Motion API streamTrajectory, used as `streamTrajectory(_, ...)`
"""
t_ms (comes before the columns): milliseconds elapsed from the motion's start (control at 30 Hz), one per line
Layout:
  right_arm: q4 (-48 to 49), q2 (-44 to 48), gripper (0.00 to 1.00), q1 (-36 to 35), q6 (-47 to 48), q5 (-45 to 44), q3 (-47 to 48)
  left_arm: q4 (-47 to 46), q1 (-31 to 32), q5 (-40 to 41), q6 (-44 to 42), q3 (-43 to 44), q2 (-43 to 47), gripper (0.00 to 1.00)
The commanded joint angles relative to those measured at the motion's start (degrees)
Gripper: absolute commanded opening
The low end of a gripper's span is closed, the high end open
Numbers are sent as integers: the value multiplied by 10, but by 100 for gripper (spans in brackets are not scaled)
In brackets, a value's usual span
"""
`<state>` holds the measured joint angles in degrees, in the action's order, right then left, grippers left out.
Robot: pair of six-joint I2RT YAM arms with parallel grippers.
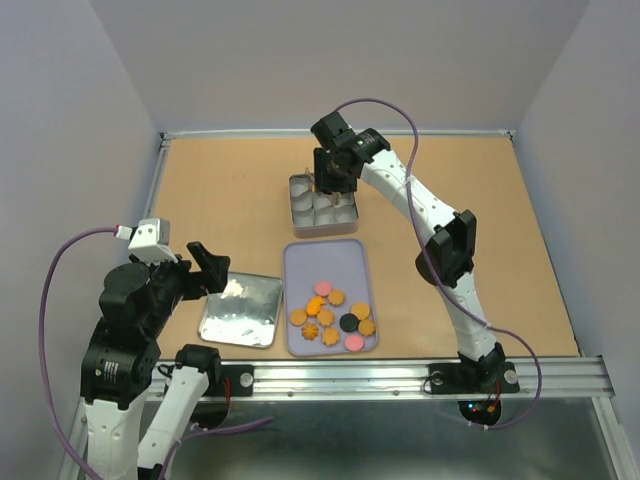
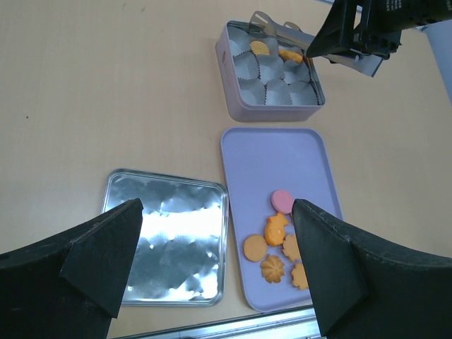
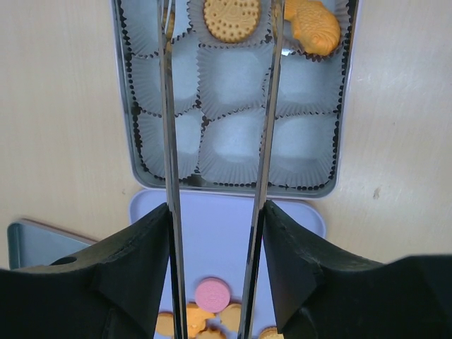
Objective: Pack the cookies
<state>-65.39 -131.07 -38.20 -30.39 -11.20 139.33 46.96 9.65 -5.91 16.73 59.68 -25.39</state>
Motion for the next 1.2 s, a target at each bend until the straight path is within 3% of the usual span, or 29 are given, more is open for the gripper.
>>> streamTrajectory(0, 29, 25, 57, 4, -2, -12, 9, -25, 3, -10, -11, -8, -8, 99)
streamTrajectory(233, 28, 116, 56, 4, 3, -10, -54, -33, 3, -7, -17, -11, -12, 99)
streamTrajectory(567, 45, 342, 54, -47, -48, -15, -360, -42, 4, 4, -14, -19, -10, 99)
streamTrajectory(767, 81, 420, 54, -143, -132, -9, -540, -42, 5, 6, -16, -19, -10, 99)
streamTrajectory(1000, 92, 433, 53, -243, -197, -12, -600, -40, 5, 18, -19, -14, -12, 99)
streamTrajectory(1167, 94, 434, 53, -252, -207, -8, -609, -36, 5, 17, -14, -13, -8, 99)
